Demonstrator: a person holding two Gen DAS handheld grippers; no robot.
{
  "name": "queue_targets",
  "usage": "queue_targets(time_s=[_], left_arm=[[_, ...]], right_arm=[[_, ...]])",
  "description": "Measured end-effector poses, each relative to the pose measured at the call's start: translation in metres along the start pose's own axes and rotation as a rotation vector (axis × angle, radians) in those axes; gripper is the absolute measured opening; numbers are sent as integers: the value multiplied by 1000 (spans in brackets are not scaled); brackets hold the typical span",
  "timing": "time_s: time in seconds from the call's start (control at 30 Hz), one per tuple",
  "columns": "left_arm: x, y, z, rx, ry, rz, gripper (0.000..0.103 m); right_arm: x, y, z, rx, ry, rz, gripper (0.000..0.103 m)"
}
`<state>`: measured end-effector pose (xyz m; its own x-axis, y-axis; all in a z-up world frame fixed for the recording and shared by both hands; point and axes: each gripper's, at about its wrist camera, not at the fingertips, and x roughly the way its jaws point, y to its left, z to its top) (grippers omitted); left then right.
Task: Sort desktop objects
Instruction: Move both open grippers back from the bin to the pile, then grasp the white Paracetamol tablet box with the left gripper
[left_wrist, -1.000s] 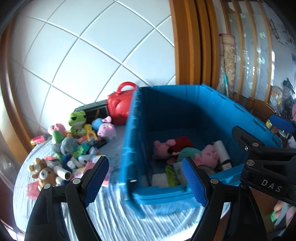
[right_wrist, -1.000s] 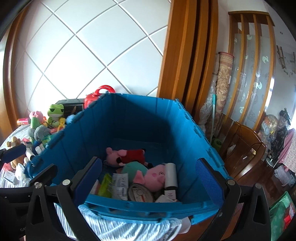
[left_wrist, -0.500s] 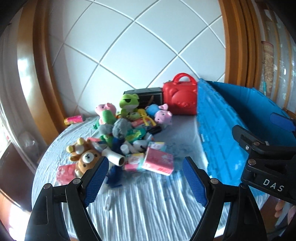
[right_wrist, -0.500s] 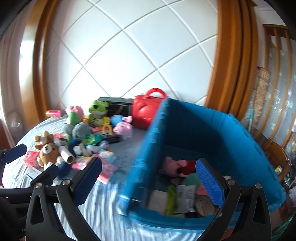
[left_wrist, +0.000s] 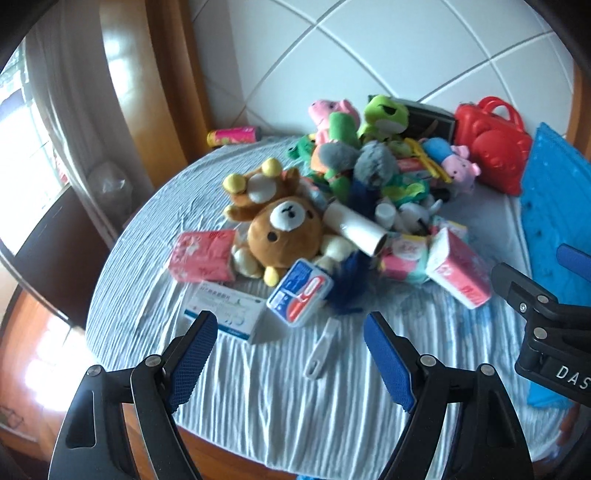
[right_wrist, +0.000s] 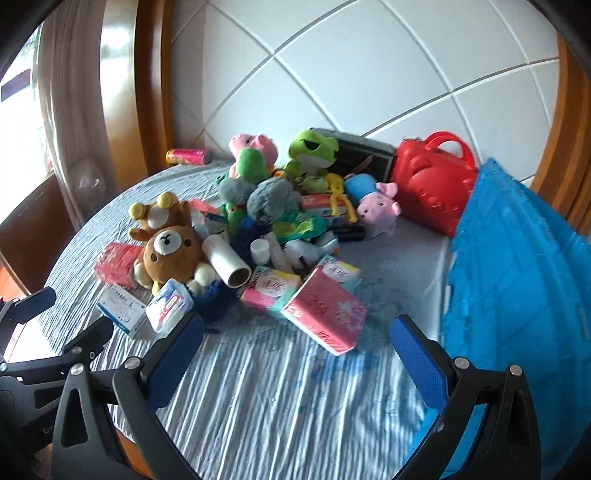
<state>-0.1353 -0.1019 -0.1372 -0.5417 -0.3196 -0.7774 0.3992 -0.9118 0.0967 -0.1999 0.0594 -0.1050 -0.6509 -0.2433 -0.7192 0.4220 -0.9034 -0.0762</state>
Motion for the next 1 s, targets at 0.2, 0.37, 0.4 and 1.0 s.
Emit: queue_targets(time_s=[0.2,0.37,0.4,1.0], left_arm=[[58,37,-24,-65,128,57,82],[103,80,-39,-77,213,93,80],[113,89,-40,-68,224,96,77],[232,171,-11,163,234,40,35]], right_arm=[[75,46,-10,-51,136,90,103],[115,87,-15,-87,214,128,103],[121,95,-16,-84,224,134,103],[215,236,-43,68,387,97,47]])
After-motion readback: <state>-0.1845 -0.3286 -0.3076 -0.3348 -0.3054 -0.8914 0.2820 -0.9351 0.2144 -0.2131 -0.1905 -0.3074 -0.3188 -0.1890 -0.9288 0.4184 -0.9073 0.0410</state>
